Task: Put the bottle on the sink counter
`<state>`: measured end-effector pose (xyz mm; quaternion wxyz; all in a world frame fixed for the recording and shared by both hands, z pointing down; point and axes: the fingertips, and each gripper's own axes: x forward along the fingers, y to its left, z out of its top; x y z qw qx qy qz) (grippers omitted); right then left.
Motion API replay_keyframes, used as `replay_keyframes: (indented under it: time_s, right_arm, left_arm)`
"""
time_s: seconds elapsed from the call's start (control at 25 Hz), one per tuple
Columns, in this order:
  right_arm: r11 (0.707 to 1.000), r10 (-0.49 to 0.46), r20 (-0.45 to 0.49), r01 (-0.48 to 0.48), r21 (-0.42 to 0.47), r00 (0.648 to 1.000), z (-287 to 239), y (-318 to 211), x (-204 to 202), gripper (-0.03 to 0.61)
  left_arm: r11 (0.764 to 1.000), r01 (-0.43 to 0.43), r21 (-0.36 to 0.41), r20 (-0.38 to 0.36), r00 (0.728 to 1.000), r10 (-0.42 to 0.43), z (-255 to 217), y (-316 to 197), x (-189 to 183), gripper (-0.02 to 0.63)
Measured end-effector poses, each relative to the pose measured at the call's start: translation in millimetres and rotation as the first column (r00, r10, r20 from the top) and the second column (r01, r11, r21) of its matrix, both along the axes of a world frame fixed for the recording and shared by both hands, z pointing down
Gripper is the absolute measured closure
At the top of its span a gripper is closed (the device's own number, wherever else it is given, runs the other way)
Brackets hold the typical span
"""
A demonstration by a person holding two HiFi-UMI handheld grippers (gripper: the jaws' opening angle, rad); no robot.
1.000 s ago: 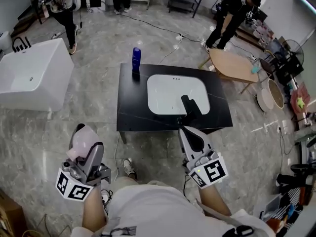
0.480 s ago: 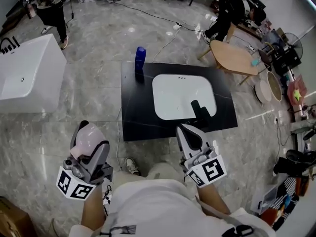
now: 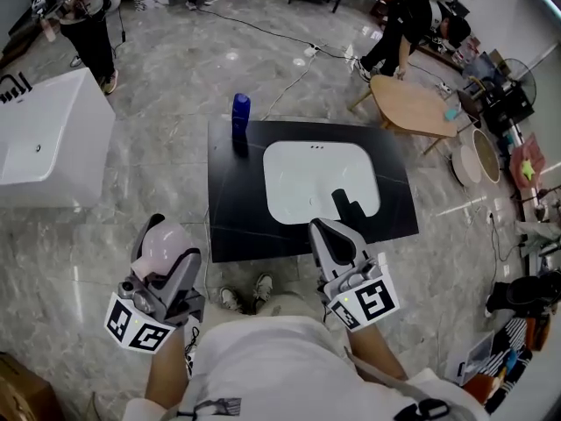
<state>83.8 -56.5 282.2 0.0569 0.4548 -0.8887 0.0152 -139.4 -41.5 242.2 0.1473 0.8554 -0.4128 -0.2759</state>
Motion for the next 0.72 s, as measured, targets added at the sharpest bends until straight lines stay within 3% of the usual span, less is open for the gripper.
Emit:
replay_keyframes:
  time_s: [0.28,0.72]
  right_arm:
    - [0.999,-0.050,0.031,0.050,-0.002,0.998,-5.2,-18.9,7.0,0.568]
    - [0.991,-0.102,0.057,0.106,-0.085,0.993,37.0,-31.3,2.1,0.568]
  left_arm:
    - [0.999,0.050,-0.014,0.058,0.997,-0.049,-4.5,-1.1,10.9,0.206]
    - [0.988,0.086,-0.127,0.154,0.986,-0.066,47.1,-13.2,22.6,0.206]
